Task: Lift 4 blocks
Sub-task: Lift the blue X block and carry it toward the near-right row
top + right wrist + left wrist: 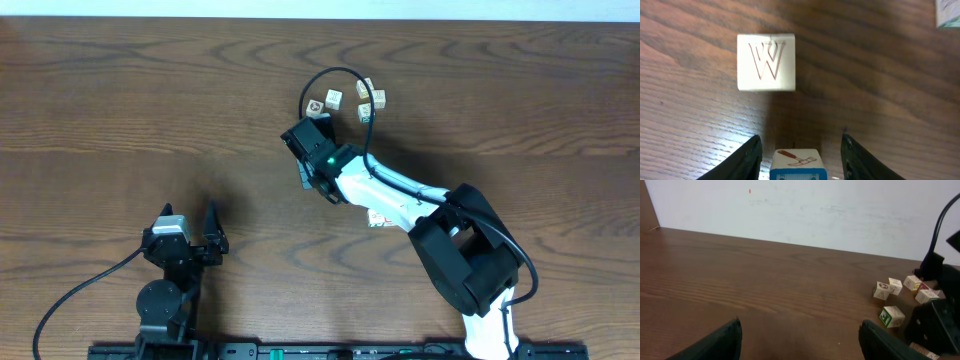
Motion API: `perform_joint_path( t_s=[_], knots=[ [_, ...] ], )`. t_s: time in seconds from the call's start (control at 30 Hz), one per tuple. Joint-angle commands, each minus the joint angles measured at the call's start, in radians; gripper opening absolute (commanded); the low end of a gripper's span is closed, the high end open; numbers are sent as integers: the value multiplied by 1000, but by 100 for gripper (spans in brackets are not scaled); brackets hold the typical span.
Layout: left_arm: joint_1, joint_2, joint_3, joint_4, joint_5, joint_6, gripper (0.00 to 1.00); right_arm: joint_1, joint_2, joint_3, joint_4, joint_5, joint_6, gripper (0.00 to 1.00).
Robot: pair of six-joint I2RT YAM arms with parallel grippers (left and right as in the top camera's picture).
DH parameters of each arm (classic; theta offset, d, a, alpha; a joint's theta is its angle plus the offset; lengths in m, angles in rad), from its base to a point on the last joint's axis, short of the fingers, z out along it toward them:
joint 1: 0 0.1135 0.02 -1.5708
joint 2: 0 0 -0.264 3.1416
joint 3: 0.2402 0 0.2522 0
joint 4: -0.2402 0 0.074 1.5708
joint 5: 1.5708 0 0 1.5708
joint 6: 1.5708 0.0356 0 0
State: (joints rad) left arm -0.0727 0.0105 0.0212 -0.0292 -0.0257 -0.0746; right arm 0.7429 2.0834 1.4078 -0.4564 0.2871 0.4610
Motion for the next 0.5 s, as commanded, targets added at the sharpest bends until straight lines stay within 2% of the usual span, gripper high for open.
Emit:
perform_joint_path(
  t_s=[0.0,0.3,0.47],
  knots=[
    [6,-5,-17,-41,-23,-1,75,3,14,45,-21,30,-13,43],
    [6,-5,-17,-41,-23,-1,75,8,14,58,-109,30,14,36],
    [6,-5,-17,-41,-23,-1,75,12,14,58,-135,23,14,36]
  ],
)
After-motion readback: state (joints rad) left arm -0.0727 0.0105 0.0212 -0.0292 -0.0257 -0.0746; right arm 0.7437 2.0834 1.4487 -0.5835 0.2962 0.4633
